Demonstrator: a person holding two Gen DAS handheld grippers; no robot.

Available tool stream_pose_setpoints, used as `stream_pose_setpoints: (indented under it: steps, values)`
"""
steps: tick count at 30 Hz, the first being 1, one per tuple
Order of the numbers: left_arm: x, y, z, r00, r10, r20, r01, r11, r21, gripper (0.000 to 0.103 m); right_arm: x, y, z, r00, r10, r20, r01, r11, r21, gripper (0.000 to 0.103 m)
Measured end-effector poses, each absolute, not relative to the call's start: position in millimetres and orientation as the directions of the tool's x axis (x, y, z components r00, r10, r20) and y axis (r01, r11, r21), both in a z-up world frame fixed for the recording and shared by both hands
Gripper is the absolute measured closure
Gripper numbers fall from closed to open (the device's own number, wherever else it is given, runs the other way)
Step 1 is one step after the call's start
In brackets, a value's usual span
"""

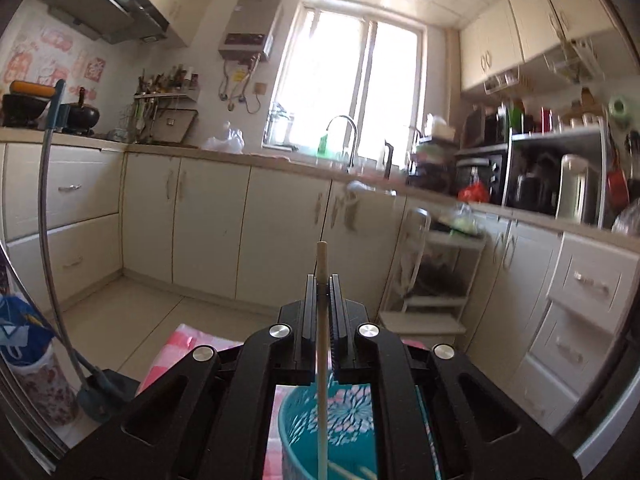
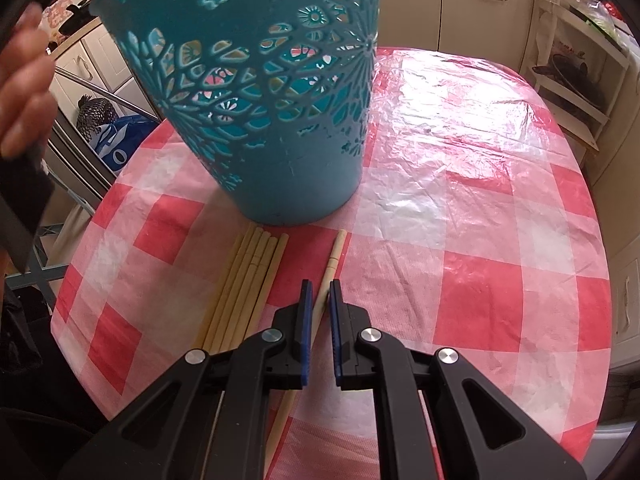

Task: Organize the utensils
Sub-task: 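Lift the stick with the left tool over the basket and open, then close the right tool on a chopstick and lift it over the basket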

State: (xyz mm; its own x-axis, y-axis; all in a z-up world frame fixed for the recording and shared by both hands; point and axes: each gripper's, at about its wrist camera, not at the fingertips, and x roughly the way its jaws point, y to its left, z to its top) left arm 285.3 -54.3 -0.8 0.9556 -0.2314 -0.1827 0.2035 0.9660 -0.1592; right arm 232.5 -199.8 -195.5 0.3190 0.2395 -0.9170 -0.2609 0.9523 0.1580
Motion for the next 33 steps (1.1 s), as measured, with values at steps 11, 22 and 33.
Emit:
stream_pose_setpoints:
  steps: [11,22,33]
  values:
    - [260,-20,-22,0.939,-0.200,-0.280,0.142,0.966,-0.214,0.060,237,-193,-196,0.324,0.213,-0.922,-0.247,0.960,0.135,0.095]
    - [213,6,-21,0.966,-0.077,-0.247,0.010,0.965,-0.262,0.034,228,-213,-181,0.380,0.206,-0.902,-0.209,0.969,0.133,0.097]
    - [193,-10,-14,0.982,-0.074,-0.174,0.039,0.979,-0.201,0.026,213,-289,-100,0.728,0.371,-0.576,-0.069,0.876,0.477,0.097]
